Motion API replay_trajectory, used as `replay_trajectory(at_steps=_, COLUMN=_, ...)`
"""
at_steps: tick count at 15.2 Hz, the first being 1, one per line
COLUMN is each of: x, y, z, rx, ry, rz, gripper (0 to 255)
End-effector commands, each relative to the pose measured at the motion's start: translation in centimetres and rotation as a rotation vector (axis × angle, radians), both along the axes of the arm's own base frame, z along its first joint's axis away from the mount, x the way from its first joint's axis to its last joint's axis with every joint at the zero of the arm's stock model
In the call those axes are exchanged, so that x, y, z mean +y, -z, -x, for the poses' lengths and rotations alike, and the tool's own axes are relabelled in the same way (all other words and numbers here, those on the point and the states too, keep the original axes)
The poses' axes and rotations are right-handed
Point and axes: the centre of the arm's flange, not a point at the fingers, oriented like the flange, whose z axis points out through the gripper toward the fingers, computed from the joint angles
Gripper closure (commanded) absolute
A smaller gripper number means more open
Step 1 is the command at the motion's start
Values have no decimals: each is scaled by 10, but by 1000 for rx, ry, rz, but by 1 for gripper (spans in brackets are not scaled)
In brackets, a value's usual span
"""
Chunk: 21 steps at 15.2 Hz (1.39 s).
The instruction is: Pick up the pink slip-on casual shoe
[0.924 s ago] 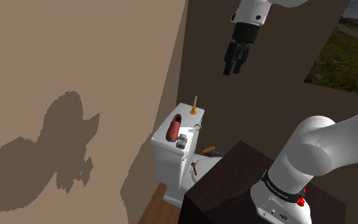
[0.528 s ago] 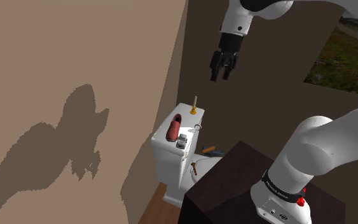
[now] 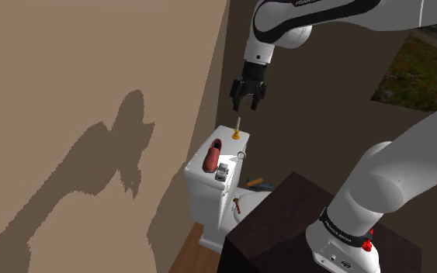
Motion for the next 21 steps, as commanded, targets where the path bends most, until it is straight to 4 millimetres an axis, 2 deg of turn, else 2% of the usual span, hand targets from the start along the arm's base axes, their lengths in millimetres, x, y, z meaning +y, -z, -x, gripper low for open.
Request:
replay_trajectory(at_steps=1, x=-1, y=18, z=-20, rx=12, ry=41, rz=-2, gripper=0)
replay_trajectory(at_steps=11, x=-21, y=118, z=-110, rx=78, ry=238, rz=-14, gripper=0)
replay_trajectory(at_steps=21, x=-56, y=225, z=-187, rx=143, ry=434, rz=-25, gripper=0)
